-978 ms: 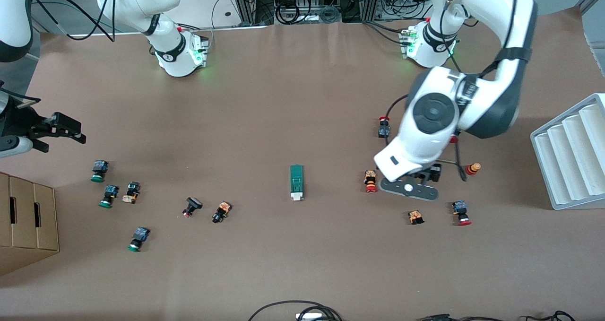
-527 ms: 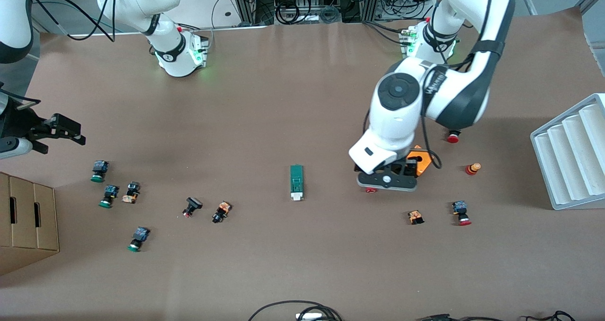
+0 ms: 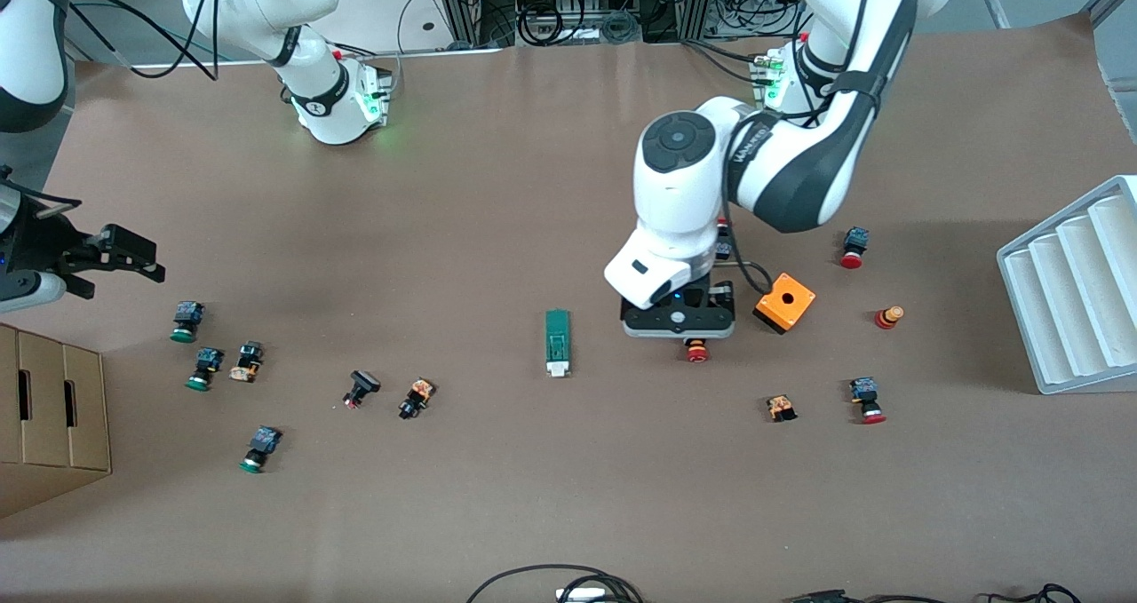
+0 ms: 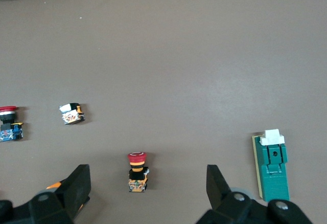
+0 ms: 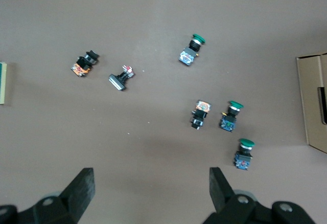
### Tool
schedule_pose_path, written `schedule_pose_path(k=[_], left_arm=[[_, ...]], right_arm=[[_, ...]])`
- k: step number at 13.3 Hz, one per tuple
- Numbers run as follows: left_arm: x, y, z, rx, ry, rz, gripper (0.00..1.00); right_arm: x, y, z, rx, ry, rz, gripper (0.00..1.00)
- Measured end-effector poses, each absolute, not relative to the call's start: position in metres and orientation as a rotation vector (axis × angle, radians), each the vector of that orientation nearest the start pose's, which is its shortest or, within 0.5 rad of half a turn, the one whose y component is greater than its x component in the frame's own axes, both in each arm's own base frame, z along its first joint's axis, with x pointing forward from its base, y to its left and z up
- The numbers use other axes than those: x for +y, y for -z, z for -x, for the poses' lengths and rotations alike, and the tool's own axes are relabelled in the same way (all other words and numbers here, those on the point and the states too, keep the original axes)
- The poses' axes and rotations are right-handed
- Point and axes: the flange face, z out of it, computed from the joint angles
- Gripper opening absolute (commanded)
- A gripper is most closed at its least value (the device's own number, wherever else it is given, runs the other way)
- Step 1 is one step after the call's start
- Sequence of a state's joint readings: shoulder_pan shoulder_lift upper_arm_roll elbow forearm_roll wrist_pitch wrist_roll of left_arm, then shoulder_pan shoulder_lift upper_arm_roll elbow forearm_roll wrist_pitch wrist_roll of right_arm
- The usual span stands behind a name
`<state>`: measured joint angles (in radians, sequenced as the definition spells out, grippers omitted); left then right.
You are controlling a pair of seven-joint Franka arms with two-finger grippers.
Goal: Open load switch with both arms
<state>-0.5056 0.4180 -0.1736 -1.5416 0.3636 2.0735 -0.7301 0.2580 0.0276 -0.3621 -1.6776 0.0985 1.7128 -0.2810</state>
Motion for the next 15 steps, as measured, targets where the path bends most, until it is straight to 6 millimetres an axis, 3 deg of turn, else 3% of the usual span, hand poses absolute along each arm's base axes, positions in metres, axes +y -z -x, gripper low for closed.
schedule_pose_path(k=[4, 8, 11, 15], left_arm=[[-0.443, -0.425, -0.534, 0.103, 0.506, 2.949, 1.00], [-0.481, -0.424, -0.504, -0.036, 0.679, 2.896, 1.00], [-0.511, -0.403, -0.480, -0.104, 0.822, 2.839, 1.00], [-0.548, -0.356, -0.450, -0.117, 1.006, 2.765, 1.00]], right_arm=[[-0.031, -0.559, -0.592, -0.223, 0.038, 2.981, 1.00], [-0.007, -0.537, -0.614, 0.010, -0.019, 2.947, 1.00], [0.032, -0.528, -0.623, 0.261, -0.093, 2.945, 1.00], [0.070, -0.525, -0.634, 0.560, -0.191, 2.906, 1.00]])
